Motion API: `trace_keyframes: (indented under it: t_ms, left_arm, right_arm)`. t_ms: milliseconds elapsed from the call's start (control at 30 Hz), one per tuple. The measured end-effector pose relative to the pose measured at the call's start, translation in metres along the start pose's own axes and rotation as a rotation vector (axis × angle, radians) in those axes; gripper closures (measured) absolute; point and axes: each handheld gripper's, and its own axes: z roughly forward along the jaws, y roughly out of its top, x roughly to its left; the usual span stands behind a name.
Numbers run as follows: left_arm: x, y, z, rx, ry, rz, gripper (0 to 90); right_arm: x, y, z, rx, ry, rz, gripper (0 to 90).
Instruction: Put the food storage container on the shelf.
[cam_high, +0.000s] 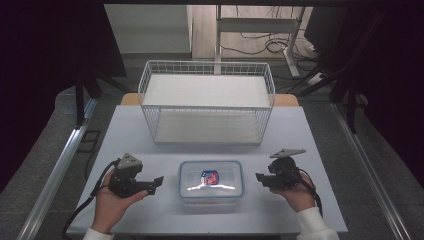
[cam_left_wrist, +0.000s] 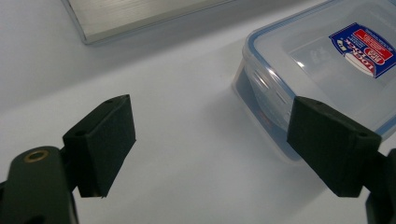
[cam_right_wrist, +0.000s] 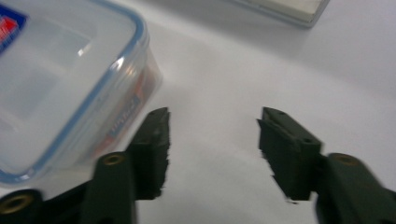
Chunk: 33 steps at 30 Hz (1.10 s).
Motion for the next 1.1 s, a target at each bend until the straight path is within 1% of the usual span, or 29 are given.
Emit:
trace_keyframes:
  t_ms: [33, 67, 100, 133, 167, 200, 233, 267, 333, 400, 467, 500, 533, 567, 633, 667, 733, 767, 800, 833, 867, 900, 933, 967, 1000, 1067, 1100]
  left_arm:
    - [0.0, 0.001, 0.0, -0.007, -0.003, -0.009, 15.2]
    - [0.0, 0.001, 0.0, -0.007, -0.003, -0.009, 14.9]
    - [0.0, 0.001, 0.001, -0.008, -0.005, -0.013, 14.9]
    - [0.0, 0.001, 0.001, -0.007, -0.01, -0.018, 14.7]
    - [0.0, 0.002, 0.002, -0.007, -0.018, -0.025, 14.0]
    - [0.0, 0.002, 0.003, -0.008, -0.033, -0.033, 14.0]
    - [0.0, 0.003, 0.005, -0.009, -0.054, -0.042, 13.6]
    - [-0.001, 0.004, 0.007, -0.013, -0.094, -0.059, 13.4]
    - [-0.002, 0.005, 0.011, -0.009, -0.129, -0.07, 13.0]
    - [-0.004, 0.005, 0.014, -0.006, -0.15, -0.079, 12.6]
    - [-0.005, 0.004, 0.015, -0.011, -0.157, -0.081, 12.6]
    - [-0.006, 0.005, 0.018, -0.005, -0.184, -0.087, 12.4]
    - [-0.006, 0.005, 0.018, -0.005, -0.184, -0.087, 11.9]
    - [-0.006, 0.004, 0.022, 0.008, -0.203, -0.09, 11.4]
    - [-0.008, 0.004, 0.027, 0.016, -0.223, -0.098, 11.3]
    - [-0.008, 0.004, 0.027, 0.016, -0.223, -0.098, 11.2]
    - [-0.009, 0.003, 0.031, 0.017, -0.256, -0.111, 11.2]
    - [-0.01, 0.003, 0.036, 0.01, -0.288, -0.127, 11.6]
    - [-0.01, 0.004, 0.039, 0.011, -0.304, -0.136, 12.0]
    - [-0.01, 0.004, 0.039, 0.011, -0.304, -0.136, 12.1]
    - [-0.01, 0.004, 0.043, 0.015, -0.326, -0.15, 12.3]
    - [-0.01, 0.004, 0.047, 0.018, -0.352, -0.168, 12.3]
    - [-0.01, 0.004, 0.055, 0.032, -0.384, -0.192, 12.4]
    - [-0.01, 0.004, 0.055, 0.032, -0.384, -0.192, 12.5]
    - [-0.01, 0.004, 0.058, 0.037, -0.392, -0.208, 12.5]
    - [-0.009, 0.004, 0.065, 0.051, -0.412, -0.224, 12.9]
    - [-0.008, 0.004, 0.071, 0.061, -0.433, -0.241, 13.2]
  right_arm:
    - [-0.001, 0.001, -0.002, -0.028, 0.033, 0.019, 35.5]
    - [-0.001, 0.001, -0.002, -0.028, 0.033, 0.019, 35.5]
    - [-0.002, 0.001, -0.003, -0.037, 0.052, 0.026, 34.2]
    - [-0.002, 0.001, -0.004, -0.042, 0.076, 0.03, 32.1]
    - [-0.001, -0.002, -0.004, -0.051, 0.119, 0.034, 28.5]
    - [-0.001, -0.002, -0.004, -0.051, 0.119, 0.034, 28.5]
    - [0.0, -0.004, -0.004, -0.057, 0.163, 0.03, 26.9]
    - [0.001, -0.005, -0.004, -0.065, 0.182, 0.04, 26.3]
    - [0.002, -0.006, -0.004, -0.079, 0.229, 0.055, 25.4]
    - [0.002, -0.007, -0.003, -0.092, 0.272, 0.07, 25.3]
    - [0.003, -0.008, -0.001, -0.098, 0.306, 0.083, 24.6]
    - [0.003, -0.008, 0.001, -0.099, 0.316, 0.088, 24.3]
    - [0.003, -0.008, 0.001, -0.099, 0.316, 0.088, 24.3]
    - [0.004, -0.009, 0.004, -0.098, 0.337, 0.101, 23.6]
    - [0.004, -0.009, 0.007, -0.097, 0.356, 0.112, 23.1]
    - [0.005, -0.009, 0.009, -0.097, 0.362, 0.115, 22.9]
    - [0.005, -0.009, 0.01, -0.093, 0.365, 0.118, 22.6]
    - [0.006, -0.009, 0.012, -0.091, 0.368, 0.121, 21.8]
    - [0.007, -0.009, 0.013, -0.091, 0.369, 0.126, 21.4]
    - [0.007, -0.009, 0.013, -0.091, 0.369, 0.126, 21.4]
    - [0.007, -0.009, 0.015, -0.089, 0.371, 0.138, 21.3]
    - [0.007, -0.009, 0.015, -0.089, 0.371, 0.138, 21.3]
    - [0.007, -0.009, 0.016, -0.085, 0.368, 0.14, 21.3]
    - [0.007, -0.009, 0.016, -0.085, 0.368, 0.14, 21.3]
    - [0.007, -0.009, 0.017, -0.085, 0.366, 0.142, 21.3]
    - [0.007, -0.009, 0.02, -0.081, 0.362, 0.144, 21.3]
    - [0.007, -0.009, 0.021, -0.083, 0.365, 0.141, 21.3]
